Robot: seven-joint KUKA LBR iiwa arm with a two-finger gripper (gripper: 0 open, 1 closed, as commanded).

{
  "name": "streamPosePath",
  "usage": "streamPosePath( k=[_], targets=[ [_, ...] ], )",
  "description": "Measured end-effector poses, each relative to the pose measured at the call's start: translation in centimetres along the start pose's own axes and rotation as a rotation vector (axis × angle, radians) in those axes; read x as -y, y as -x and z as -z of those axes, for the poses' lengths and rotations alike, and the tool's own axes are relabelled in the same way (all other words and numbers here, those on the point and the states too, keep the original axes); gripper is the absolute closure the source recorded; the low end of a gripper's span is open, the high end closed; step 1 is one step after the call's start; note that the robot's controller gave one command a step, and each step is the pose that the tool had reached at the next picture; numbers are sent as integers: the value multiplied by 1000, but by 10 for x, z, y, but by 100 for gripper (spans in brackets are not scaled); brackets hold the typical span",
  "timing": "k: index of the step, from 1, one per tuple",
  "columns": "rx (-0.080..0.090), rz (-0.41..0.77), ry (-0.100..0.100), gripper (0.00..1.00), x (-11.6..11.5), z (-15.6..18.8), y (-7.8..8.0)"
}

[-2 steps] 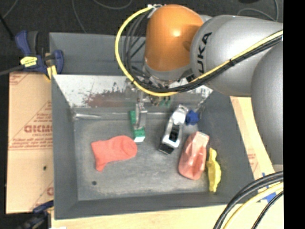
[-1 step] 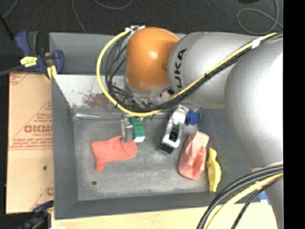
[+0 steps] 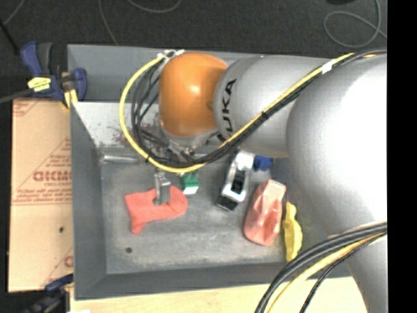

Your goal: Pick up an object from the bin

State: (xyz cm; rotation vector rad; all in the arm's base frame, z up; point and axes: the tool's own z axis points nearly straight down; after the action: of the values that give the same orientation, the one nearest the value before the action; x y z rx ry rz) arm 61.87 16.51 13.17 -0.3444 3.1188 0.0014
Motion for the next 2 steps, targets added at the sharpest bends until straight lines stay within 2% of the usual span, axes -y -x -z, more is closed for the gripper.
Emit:
streamPosePath(
  k=[1, 2],
  targets=[
    [9, -72, -1, 0, 1, -29, -5],
    [3, 204, 1, 100, 3, -60, -29]
  ],
)
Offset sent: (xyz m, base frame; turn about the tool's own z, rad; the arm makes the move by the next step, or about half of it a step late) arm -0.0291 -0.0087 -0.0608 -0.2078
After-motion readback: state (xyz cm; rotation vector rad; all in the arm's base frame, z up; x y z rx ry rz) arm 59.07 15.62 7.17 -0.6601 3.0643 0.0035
